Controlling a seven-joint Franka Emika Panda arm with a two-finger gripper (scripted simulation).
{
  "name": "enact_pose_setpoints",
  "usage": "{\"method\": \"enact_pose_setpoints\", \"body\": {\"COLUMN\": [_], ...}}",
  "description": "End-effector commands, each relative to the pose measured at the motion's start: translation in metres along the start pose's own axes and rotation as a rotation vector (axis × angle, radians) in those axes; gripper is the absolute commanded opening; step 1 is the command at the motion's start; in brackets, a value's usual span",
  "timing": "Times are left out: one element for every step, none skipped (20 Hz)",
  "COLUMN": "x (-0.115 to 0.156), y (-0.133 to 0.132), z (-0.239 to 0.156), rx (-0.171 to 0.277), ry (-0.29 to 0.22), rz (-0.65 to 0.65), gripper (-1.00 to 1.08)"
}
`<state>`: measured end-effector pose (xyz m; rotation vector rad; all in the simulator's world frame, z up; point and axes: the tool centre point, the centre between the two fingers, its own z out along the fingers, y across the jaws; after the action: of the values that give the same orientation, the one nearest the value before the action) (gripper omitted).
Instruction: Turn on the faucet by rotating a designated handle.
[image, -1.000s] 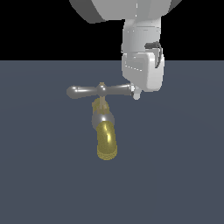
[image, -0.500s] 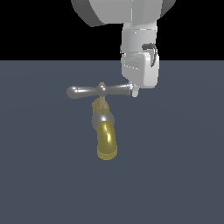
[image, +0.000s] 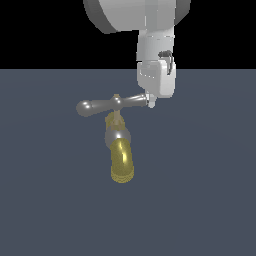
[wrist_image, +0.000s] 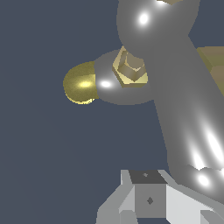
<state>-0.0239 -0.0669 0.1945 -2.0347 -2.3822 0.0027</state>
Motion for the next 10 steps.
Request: {"method": "enact_pose_setpoints", "body": {"x": [-0.003, -0.004, -0.004, -0.005, -0.005, -0.005, -0.006, -0.006, -0.011, -0.008], "y": [0.011, 0.014, 0.017, 0.02, 0.022, 0.025, 0.028, 0.028, 0.022, 0.026], "z": [0.0, 0.0, 0.0, 0.0, 0.0, 0.0, 0.0, 0.0, 0.0, 0.0], "rx": [-0.007, -0.007, -0.007, -0.007, -0.007, -0.007, -0.007, -0.007, -0.002, -0.002], "ry": [-0.006, -0.006, -0.006, -0.006, -0.006, -0.006, -0.006, -0.006, -0.005, -0.005], "rz": [0.002, 0.002, 0.002, 0.002, 0.002, 0.002, 0.002, 0.002, 0.012, 0.011], "gripper": [-1.0, -1.0, -1.0, -1.0, -1.0, -1.0, -1.0, -1.0, -1.0, -1.0]}}
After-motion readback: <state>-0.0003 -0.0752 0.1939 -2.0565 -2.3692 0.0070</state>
